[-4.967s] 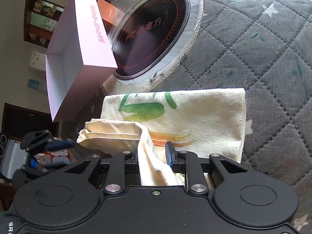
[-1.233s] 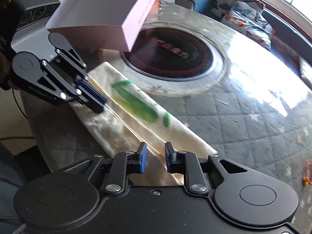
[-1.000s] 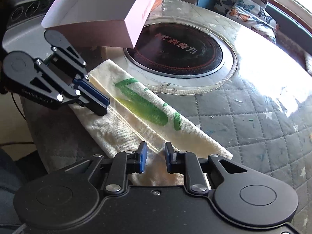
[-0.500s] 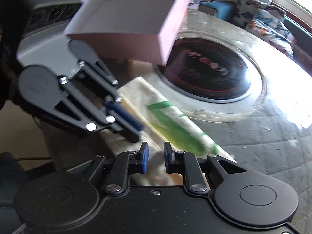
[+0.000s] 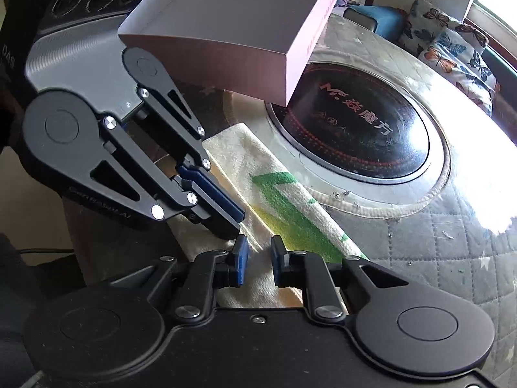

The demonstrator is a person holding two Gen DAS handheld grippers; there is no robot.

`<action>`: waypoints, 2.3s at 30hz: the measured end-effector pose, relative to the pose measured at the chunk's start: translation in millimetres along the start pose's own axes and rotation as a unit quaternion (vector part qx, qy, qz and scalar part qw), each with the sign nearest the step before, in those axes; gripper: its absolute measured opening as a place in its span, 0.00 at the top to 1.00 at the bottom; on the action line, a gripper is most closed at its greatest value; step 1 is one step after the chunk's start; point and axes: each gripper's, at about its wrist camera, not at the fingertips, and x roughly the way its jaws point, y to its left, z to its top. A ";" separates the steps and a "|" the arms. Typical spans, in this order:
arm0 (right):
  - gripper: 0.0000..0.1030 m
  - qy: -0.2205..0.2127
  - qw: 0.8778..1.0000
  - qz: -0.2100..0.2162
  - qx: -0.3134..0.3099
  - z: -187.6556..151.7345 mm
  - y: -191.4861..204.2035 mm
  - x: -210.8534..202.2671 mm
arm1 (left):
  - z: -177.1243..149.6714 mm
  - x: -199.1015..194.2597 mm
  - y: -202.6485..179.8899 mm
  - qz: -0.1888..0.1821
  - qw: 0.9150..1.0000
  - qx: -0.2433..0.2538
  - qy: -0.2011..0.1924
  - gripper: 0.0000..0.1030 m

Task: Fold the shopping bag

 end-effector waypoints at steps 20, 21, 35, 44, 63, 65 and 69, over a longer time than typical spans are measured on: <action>0.86 0.038 0.996 -0.043 0.067 -50.6 -46.4 -38.8 | -3.3 0.8 0.4 -0.002 1.000 0.003 -0.003 0.94; 0.86 0.036 0.996 -0.042 0.070 -51.9 -47.5 -39.4 | -3.2 0.9 0.1 -0.001 1.000 0.004 -0.003 0.94; 0.86 0.003 0.997 -0.004 0.077 -35.5 -39.0 -30.6 | -1.4 0.8 -2.5 0.002 1.000 0.003 0.000 0.94; 0.85 -0.013 0.998 0.008 0.059 -18.0 -23.3 -20.6 | -2.5 -0.6 -3.7 0.005 1.000 0.003 -0.001 0.94; 0.84 0.011 1.000 -0.007 0.015 -3.9 -3.5 -3.7 | -19.5 -36.2 -19.6 0.043 0.998 0.055 -0.007 0.88; 0.84 0.011 1.000 -0.006 0.014 -3.9 -3.5 -3.4 | -24.8 -42.0 -18.9 0.047 0.998 0.052 -0.004 0.88; 0.84 0.010 1.000 -0.004 0.015 -3.5 -4.3 -2.7 | -29.5 -55.3 -16.8 0.048 0.998 0.034 -0.017 0.88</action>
